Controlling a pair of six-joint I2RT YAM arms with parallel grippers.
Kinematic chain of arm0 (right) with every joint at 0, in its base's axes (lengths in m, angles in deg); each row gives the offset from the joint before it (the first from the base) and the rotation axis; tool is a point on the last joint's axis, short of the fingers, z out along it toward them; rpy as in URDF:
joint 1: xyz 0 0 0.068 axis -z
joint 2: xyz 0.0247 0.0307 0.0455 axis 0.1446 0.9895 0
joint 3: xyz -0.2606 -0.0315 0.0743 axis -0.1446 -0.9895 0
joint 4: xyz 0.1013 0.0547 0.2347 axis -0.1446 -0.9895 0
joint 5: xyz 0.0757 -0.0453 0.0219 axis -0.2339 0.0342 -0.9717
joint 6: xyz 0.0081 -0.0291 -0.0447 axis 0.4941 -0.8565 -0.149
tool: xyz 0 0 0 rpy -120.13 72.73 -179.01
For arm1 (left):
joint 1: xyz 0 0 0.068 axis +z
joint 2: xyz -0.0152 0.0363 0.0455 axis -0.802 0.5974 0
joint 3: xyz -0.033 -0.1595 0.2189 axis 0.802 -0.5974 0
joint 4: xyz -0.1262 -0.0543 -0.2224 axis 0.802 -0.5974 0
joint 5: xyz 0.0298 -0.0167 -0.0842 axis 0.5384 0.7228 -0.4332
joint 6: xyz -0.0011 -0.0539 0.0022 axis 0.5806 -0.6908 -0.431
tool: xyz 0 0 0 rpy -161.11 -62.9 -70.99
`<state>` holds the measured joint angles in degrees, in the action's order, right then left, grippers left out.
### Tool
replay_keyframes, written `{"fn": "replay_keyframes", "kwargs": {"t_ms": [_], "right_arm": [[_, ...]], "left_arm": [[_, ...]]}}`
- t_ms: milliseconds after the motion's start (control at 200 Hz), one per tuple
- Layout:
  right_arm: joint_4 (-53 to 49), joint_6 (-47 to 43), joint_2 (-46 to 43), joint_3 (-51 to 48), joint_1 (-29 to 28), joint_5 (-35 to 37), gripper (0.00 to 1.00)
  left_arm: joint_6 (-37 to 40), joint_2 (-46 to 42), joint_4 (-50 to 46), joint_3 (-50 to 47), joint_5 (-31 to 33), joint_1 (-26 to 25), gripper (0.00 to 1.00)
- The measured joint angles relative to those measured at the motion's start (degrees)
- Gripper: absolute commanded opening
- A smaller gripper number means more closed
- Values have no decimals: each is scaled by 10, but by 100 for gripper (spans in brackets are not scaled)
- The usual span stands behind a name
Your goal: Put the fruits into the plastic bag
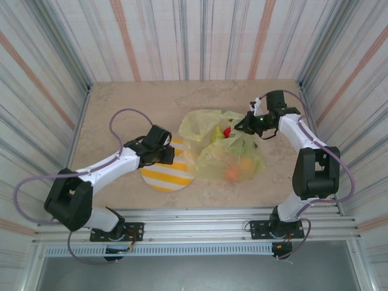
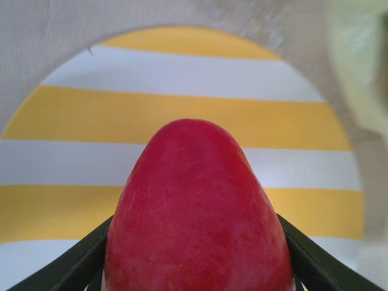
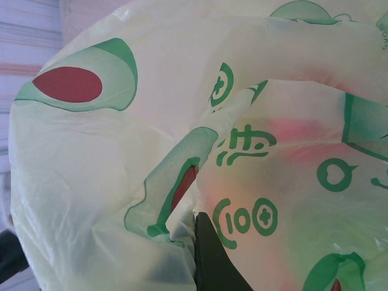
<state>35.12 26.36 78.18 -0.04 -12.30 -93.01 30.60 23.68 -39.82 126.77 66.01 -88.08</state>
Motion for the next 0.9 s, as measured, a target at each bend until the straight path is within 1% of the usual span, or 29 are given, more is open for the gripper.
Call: {"fn": "replay_keyframes", "kwargs": {"t_ms": [110,220,356,436,551,686,897], "right_arm": [[2,0,0,-1,0,0,0],[3,0,0,-1,0,0,0],[3,0,0,-1,0,0,0],[4,0,0,-1,0,0,0],[4,0,0,-1,0,-2,0],[4,0,0,-3,0,-2,0],[3,0,0,-4,-1,-2,0]], "left_arm": [[-9,-41,7,0,0,-10,57],[-12,-78,34,-1,-8,-31,56],[-12,-82,71,3,-28,-60,56],[-9,-54,75,20,-39,-73,55],[-4,14,83,56,-52,-84,56],[-3,87,93,88,-67,-85,55],[-3,167,108,147,-87,-85,55]]}}
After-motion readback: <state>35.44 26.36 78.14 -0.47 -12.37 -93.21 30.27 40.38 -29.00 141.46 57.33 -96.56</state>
